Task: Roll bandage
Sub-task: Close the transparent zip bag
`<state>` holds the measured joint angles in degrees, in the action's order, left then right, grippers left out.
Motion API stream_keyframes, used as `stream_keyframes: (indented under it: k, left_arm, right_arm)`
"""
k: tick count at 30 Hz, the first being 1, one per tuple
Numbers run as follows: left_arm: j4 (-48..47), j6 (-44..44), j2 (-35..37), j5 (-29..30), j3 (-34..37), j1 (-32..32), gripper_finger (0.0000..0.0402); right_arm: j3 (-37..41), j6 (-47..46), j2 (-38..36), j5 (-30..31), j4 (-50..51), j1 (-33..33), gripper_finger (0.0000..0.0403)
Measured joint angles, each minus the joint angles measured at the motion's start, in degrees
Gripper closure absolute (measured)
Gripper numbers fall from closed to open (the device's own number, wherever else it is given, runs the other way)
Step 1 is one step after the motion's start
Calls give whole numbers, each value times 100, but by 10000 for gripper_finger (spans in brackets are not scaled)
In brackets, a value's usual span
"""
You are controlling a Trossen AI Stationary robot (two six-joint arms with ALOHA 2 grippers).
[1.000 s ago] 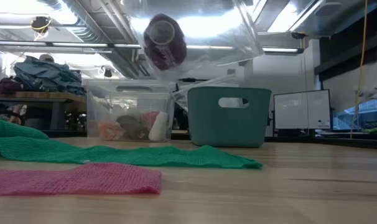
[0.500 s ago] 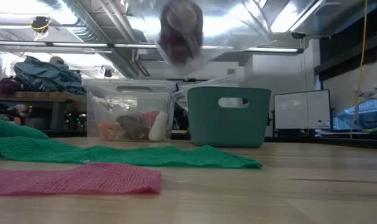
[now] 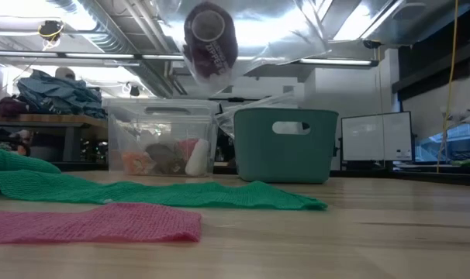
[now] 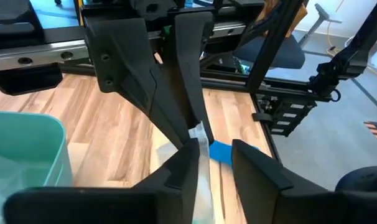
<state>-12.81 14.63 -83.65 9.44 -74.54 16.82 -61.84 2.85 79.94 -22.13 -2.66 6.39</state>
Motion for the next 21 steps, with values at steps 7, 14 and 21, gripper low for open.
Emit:
stream_keyframes:
  k: [7,14,21]
  left_arm:
    - [-276,116,-16,97,1,-84,376]
    - [-239,131,-31,335,11,-155,400]
    - [-176,233,-31,357,11,-78,401]
  right_arm:
    - [-1,-2,0,-67,-91,-2,378]
    - [-14,-2,-11,-112,-84,0,378]
    - [-15,8,-11,-153,4,0,378]
